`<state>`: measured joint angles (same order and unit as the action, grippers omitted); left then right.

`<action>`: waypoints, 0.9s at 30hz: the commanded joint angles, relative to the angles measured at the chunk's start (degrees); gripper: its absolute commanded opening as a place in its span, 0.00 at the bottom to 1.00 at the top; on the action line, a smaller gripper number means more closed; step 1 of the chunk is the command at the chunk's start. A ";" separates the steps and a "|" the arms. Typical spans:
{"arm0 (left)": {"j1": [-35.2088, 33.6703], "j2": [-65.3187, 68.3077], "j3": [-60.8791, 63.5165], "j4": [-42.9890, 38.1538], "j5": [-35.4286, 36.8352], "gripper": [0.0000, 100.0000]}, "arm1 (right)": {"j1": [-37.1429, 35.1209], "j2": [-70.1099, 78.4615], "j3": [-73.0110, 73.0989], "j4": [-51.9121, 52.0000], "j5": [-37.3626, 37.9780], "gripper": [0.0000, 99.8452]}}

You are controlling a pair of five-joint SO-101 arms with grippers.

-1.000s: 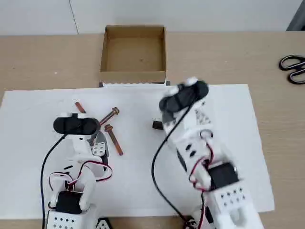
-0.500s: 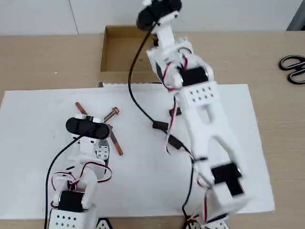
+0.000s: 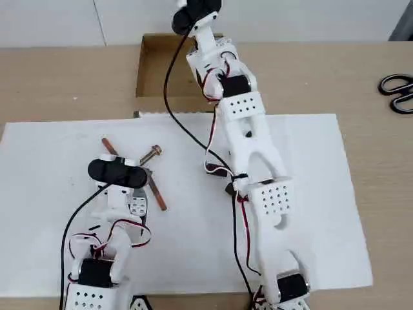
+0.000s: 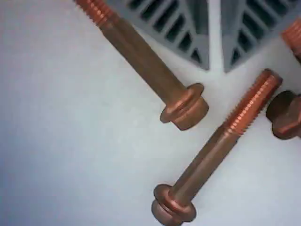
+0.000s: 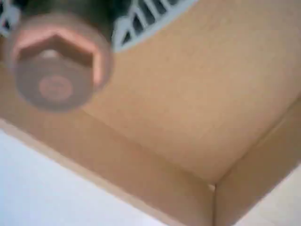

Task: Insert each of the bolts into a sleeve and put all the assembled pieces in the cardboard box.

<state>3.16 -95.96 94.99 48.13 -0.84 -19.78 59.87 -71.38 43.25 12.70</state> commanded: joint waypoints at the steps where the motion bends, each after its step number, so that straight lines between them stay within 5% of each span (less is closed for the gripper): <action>1: -0.09 -0.44 -0.31 -1.41 -0.18 0.01 | 0.13 0.66 -8.88 4.62 0.88 0.07; 5: -0.09 -0.44 -0.31 -1.41 -0.18 0.01 | -0.22 1.63 -12.31 11.65 0.88 0.19; 23: -0.18 -0.44 -0.31 -1.41 -0.18 0.01 | -0.04 -11.56 -24.53 51.56 -4.48 0.15; 27: -0.18 -0.44 -0.31 -1.41 -0.18 0.01 | 0.92 -14.99 -20.57 53.14 -2.81 0.15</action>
<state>3.16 -95.96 94.99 48.13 -0.84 -19.87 50.55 -93.10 95.30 8.84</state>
